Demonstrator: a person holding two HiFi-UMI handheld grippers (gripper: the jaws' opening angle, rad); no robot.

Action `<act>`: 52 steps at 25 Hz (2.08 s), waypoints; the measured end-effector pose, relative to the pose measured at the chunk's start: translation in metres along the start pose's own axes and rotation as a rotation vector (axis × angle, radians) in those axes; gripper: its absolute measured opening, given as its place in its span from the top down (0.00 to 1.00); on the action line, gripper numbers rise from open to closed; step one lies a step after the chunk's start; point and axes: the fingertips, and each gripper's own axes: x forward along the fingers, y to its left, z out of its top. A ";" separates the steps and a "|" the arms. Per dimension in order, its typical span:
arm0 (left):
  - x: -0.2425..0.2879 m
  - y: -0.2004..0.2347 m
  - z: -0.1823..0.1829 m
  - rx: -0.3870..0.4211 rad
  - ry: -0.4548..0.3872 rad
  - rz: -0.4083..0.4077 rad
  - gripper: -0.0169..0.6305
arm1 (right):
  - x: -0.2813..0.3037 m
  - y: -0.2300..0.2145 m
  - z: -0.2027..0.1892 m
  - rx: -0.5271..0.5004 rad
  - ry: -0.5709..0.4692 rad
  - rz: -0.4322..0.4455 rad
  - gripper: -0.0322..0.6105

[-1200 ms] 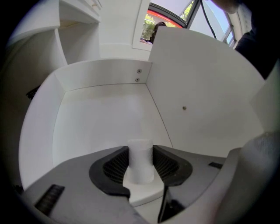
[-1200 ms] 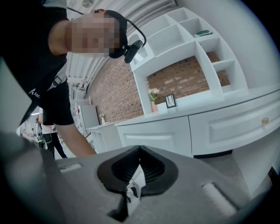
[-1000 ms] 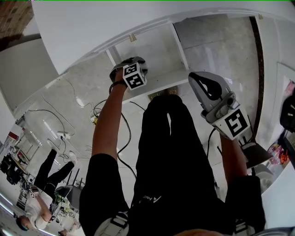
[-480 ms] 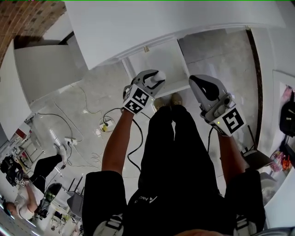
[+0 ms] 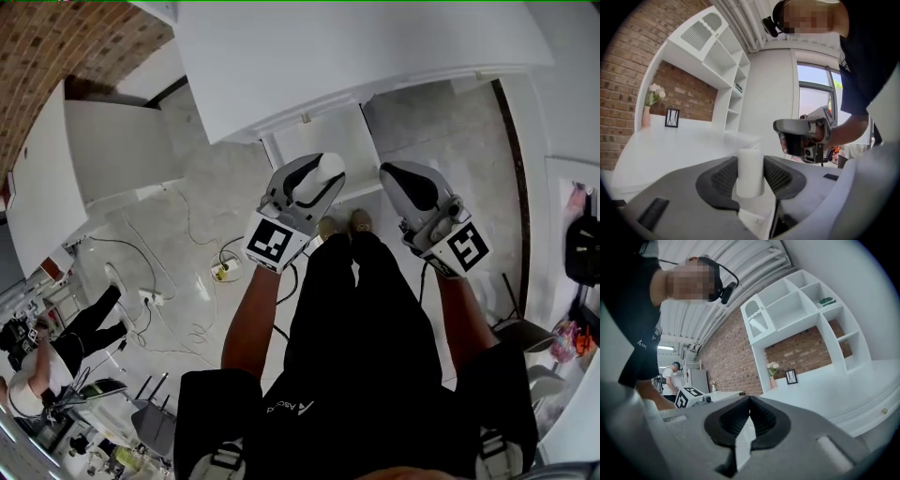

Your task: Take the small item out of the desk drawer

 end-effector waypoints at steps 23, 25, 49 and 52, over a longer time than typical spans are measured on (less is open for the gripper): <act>-0.095 -0.113 0.201 0.120 -0.365 0.143 0.71 | -0.058 0.088 0.137 -0.144 -0.193 0.131 0.95; -0.100 -0.117 0.209 0.127 -0.374 0.152 0.71 | -0.062 0.093 0.144 -0.163 -0.200 0.139 0.95; -0.123 -0.116 0.220 0.122 -0.409 0.168 0.71 | -0.069 0.102 0.154 -0.218 -0.216 0.097 0.95; -0.124 -0.117 0.218 0.118 -0.414 0.166 0.71 | -0.071 0.102 0.153 -0.222 -0.214 0.091 0.95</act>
